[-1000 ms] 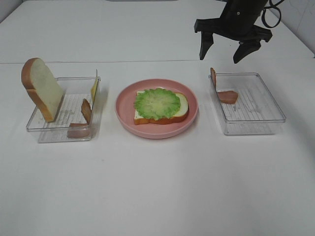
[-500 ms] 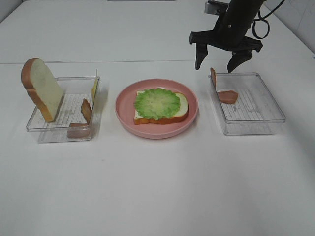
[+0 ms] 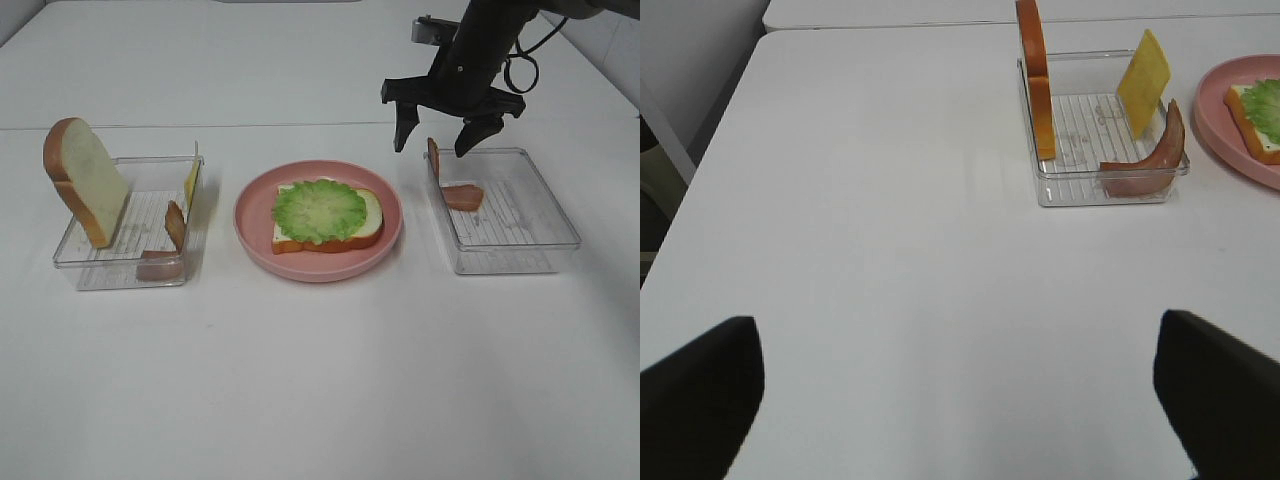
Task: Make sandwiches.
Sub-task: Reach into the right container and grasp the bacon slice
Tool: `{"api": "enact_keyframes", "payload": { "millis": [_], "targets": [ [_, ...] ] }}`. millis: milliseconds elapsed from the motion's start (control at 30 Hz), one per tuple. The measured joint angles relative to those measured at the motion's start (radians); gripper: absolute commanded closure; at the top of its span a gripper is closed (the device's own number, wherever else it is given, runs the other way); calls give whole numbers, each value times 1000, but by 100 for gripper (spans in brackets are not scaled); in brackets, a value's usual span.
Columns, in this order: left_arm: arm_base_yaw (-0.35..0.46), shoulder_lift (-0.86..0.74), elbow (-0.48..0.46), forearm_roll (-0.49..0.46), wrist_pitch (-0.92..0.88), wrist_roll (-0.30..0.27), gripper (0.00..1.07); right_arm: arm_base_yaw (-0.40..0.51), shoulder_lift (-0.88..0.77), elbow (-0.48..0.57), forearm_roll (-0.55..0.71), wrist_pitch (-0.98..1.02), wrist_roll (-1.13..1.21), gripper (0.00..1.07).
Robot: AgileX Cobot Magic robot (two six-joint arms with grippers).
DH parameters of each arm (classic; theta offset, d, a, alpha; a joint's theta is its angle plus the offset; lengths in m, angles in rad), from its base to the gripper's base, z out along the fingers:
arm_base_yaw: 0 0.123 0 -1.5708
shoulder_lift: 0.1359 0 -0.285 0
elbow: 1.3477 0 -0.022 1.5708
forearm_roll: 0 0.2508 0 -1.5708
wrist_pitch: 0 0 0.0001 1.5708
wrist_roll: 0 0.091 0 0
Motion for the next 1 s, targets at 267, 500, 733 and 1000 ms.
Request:
{"api": "enact_keyframes", "payload": {
  "millis": [267,500,733,1000],
  "targets": [
    [0,0,0,0,0,0,9,0,15,0,0,-11,0,34],
    [0,0,0,0,0,0,9,0,15,0,0,-11,0,40],
    [0,0,0,0,0,0,9,0,15,0,0,-11,0,50],
    [0,0,0,0,0,0,9,0,15,0,-14,-11,0,64]
  ]
}}
